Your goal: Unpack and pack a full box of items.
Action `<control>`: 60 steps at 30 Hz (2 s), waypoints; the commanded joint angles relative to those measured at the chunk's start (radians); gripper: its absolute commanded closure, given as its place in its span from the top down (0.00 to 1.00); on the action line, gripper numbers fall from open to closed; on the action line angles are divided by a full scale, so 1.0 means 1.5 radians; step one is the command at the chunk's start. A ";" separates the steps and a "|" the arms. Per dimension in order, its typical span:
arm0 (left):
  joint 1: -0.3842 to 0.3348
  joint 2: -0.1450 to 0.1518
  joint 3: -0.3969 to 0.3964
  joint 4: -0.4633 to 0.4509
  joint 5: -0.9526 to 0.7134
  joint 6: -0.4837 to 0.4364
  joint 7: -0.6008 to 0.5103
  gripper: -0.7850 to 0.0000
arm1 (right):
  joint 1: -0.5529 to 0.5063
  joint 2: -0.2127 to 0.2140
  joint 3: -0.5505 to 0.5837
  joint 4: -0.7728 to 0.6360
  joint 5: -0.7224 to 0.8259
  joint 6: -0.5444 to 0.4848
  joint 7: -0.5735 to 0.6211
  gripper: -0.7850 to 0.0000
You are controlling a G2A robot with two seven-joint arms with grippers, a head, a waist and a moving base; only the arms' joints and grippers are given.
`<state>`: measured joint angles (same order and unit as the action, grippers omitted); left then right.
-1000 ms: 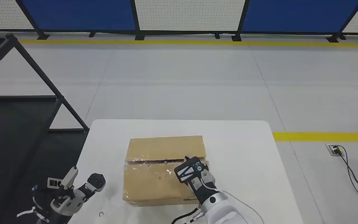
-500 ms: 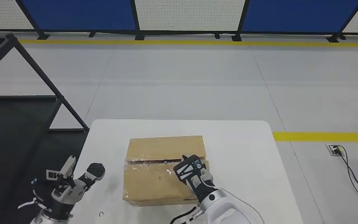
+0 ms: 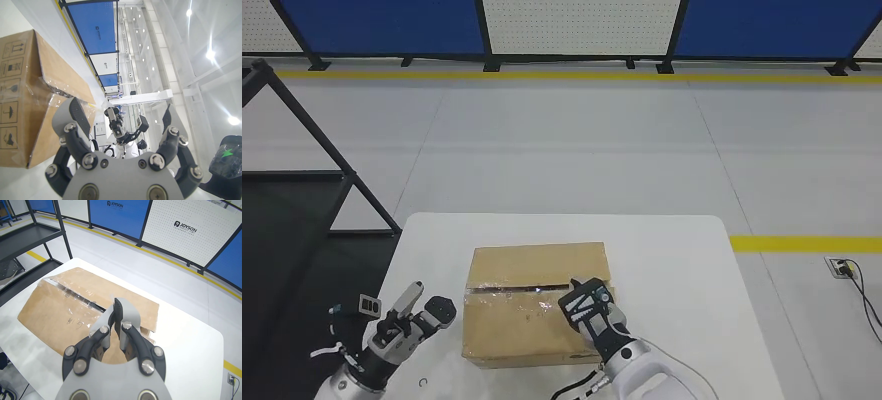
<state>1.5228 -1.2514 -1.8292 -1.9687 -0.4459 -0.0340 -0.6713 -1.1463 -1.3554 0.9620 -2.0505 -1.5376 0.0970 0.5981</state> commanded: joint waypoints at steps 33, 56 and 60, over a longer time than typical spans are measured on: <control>-0.156 0.008 0.121 0.127 0.048 0.132 0.073 1.00 | 0.004 -0.016 0.025 0.012 0.034 -0.054 0.001 0.00; -0.150 0.014 0.143 0.144 0.055 0.122 0.101 1.00 | 0.022 -0.033 0.009 0.017 0.074 -0.058 -0.084 0.00; -0.148 0.015 0.143 0.145 0.052 0.120 0.103 1.00 | 0.032 -0.037 0.010 0.021 0.097 -0.063 -0.097 0.00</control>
<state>1.2997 -1.2287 -1.6151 -1.7517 -0.3670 0.1470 -0.5166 -1.1010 -1.4096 0.9758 -2.0196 -1.3988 0.0024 0.4569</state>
